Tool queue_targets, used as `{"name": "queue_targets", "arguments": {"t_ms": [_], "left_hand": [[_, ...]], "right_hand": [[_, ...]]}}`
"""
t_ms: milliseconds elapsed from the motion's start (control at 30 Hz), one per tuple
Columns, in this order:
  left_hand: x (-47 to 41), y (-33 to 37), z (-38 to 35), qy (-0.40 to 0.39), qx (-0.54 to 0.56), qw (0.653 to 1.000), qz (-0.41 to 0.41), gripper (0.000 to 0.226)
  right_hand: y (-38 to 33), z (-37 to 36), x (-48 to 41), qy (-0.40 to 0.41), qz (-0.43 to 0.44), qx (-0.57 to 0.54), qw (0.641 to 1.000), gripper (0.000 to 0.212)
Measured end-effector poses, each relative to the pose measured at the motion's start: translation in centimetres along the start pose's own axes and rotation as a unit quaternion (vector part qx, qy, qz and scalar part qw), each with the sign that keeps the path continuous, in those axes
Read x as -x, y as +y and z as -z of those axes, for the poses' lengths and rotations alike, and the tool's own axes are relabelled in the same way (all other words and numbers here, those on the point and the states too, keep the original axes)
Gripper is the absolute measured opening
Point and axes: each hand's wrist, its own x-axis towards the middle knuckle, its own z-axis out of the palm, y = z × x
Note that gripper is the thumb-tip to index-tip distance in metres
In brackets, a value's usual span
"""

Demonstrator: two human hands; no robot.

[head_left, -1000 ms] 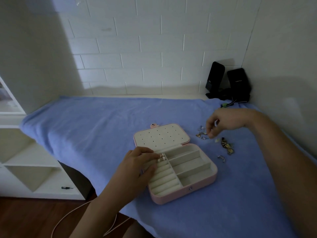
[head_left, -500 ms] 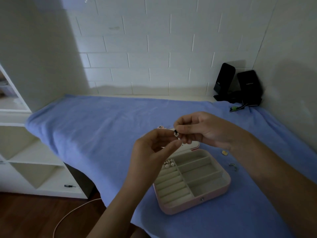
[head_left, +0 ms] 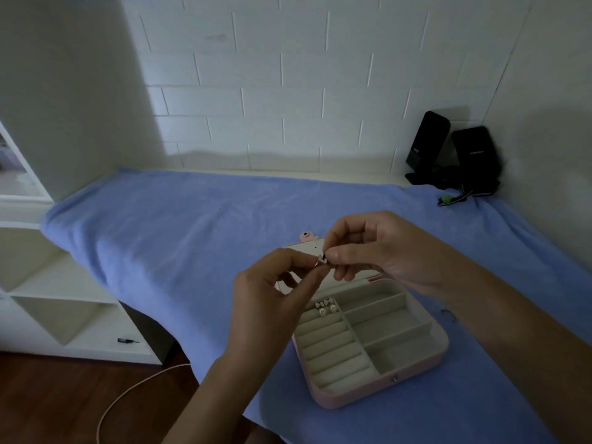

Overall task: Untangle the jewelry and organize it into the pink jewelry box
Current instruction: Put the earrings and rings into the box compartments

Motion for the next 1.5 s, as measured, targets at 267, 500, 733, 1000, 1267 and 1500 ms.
{"name": "queue_targets", "arguments": {"t_ms": [267, 500, 733, 1000, 1267, 1500], "left_hand": [[0.1, -0.8, 0.0, -0.052, -0.095, 0.993, 0.039, 0.001], [0.3, -1.6, 0.1, -0.142, -0.114, 0.982, 0.046, 0.017], [-0.1, -2.0, 0.4, -0.070, -0.186, 0.980, -0.028, 0.035], [-0.2, -2.7, 1.5, -0.134, -0.121, 0.980, -0.081, 0.034], [-0.6, -1.5, 3.9, -0.281, -0.030, 0.958, 0.052, 0.020], [-0.5, -1.8, 4.7, -0.330, 0.144, 0.925, 0.124, 0.031]], "right_hand": [[0.1, -1.1, 0.1, 0.038, 0.012, 0.148, 0.988, 0.005], [1.0, -1.8, 0.0, 0.070, 0.015, 0.222, 0.972, 0.003], [1.1, -2.1, -0.2, 0.085, 0.059, 0.196, 0.975, 0.017], [0.7, -1.7, 0.1, 0.018, 0.151, 0.253, 0.955, 0.026], [1.0, -2.6, 0.3, 0.007, 0.309, 0.362, 0.879, 0.025], [0.8, -2.4, 0.5, 0.012, 0.321, 0.342, 0.883, 0.023]]}}
